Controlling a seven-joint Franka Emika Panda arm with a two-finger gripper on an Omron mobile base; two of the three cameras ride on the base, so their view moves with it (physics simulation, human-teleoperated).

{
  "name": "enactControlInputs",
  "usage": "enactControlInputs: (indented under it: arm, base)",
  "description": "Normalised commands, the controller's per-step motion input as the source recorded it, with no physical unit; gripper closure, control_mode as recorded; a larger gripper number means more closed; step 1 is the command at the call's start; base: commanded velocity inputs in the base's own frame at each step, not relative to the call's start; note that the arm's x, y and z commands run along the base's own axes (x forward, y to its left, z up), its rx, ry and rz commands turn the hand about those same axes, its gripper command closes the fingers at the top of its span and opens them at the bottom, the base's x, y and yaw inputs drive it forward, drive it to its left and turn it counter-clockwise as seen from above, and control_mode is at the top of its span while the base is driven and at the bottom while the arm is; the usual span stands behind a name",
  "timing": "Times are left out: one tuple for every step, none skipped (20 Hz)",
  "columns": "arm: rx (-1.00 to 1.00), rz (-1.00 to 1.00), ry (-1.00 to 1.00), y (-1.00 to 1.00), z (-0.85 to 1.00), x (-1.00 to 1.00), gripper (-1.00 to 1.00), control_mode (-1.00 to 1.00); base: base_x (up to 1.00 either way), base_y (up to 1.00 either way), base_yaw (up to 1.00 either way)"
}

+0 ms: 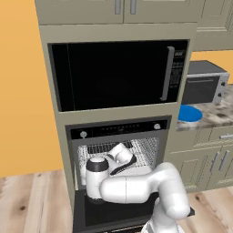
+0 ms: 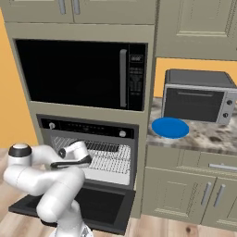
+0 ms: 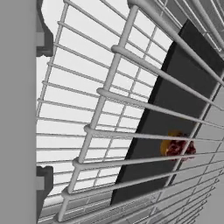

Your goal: Take the baked cake out of the oven and place it on the plate for cooling. Then close the oven door.

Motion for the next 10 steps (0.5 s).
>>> enactControlInputs:
  arm:
    - [0.24,0.0,-0.19,-0.19,-0.36,0.0,-1.0,-1.0]
    - [0.23,0.0,-0.18,-0.21,-0.46,0.0,-1.0,-1.0]
    - [0.21,0.0,-0.17,-0.21,-0.48,0.0,-1.0,-1.0]
    - [0.19,0.0,-0.14,-0.23,-0.51,0.0,-1.0,-1.0]
    - [0.18,0.0,-0.12,-0.23,-0.5,0.0,-1.0,-1.0]
    - [0.13,0.0,-0.09,-0.15,-0.44,0.0,-1.0,-1.0]
    - [0.1,0.0,-0.04,-0.08,-0.26,0.0,-1.0,-1.0]
    - [0.07,0.0,-0.05,0.0,-0.23,0.0,-1.0,-1.0]
    - [0.05,0.0,-0.08,0.0,-0.19,0.0,-1.0,-1.0]
    - [0.07,0.0,-0.1,0.0,-0.15,0.06,-1.0,-1.0]
  base:
    - [0.0,0.0,0.0]
    - [0.0,0.0,0.0]
    - [0.0,0.0,0.0]
    - [0.0,0.0,0.0]
    - [0.0,0.0,0.0]
    - [0.0,0.0,0.0]
    - [0.0,0.0,0.0]
    - [0.0,0.0,0.0]
    - [0.0,0.0,0.0]
    - [0.0,0.0,0.0]
